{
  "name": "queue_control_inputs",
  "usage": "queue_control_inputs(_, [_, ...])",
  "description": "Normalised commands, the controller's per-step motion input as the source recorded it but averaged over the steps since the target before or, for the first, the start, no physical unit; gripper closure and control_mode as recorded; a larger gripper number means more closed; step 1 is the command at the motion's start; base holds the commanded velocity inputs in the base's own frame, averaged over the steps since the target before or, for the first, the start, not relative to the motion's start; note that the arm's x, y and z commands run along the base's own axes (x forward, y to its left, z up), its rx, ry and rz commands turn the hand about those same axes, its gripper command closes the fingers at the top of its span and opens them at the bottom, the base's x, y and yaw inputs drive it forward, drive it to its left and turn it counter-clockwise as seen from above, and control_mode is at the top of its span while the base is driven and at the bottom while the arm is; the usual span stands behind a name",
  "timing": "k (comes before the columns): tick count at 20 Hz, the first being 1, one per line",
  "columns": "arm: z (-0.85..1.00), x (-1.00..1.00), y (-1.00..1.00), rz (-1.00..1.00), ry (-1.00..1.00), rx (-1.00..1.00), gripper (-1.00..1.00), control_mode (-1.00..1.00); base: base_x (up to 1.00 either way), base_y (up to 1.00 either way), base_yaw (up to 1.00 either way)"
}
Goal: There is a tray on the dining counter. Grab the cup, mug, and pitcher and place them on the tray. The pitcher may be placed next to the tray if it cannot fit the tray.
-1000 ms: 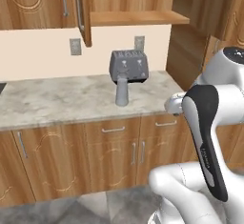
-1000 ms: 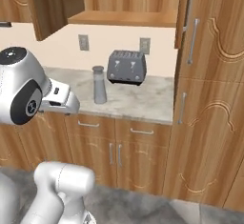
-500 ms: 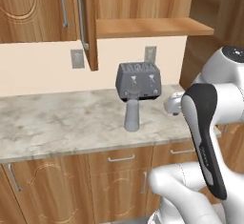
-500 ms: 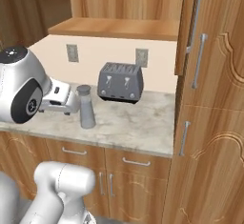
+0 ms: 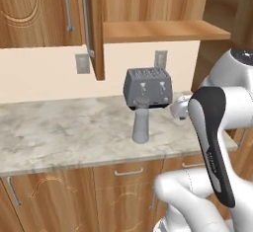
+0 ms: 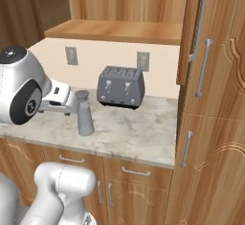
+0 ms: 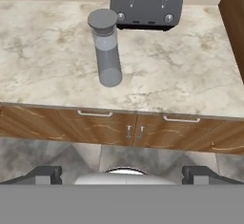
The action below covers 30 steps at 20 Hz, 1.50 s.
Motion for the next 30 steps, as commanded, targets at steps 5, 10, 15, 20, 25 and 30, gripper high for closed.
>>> queue_control_inputs(5, [0.0, 0.0, 0.0, 0.0, 0.0, 0.0, -1.0, 1.0, 0.37, 0.0, 0.08])
queue_control_inputs(10, [0.0, 0.0, 0.0, 0.0, 0.0, 0.0, -1.0, 1.0, 0.36, 0.0, 0.08])
queue_control_inputs(15, [0.0, 0.0, 0.0, 0.0, 0.0, 0.0, -1.0, 1.0, 0.36, 0.0, 0.09])
queue_control_inputs(20, [0.0, 0.0, 0.0, 0.0, 0.0, 0.0, -1.0, 1.0, 0.28, 0.0, 0.11])
queue_control_inputs(25, [0.0, 0.0, 0.0, 0.0, 0.0, 0.0, -1.0, 1.0, 0.27, 0.0, 0.11])
queue_control_inputs(30, [0.0, 0.0, 0.0, 0.0, 0.0, 0.0, -1.0, 1.0, 0.41, 0.0, 0.1])
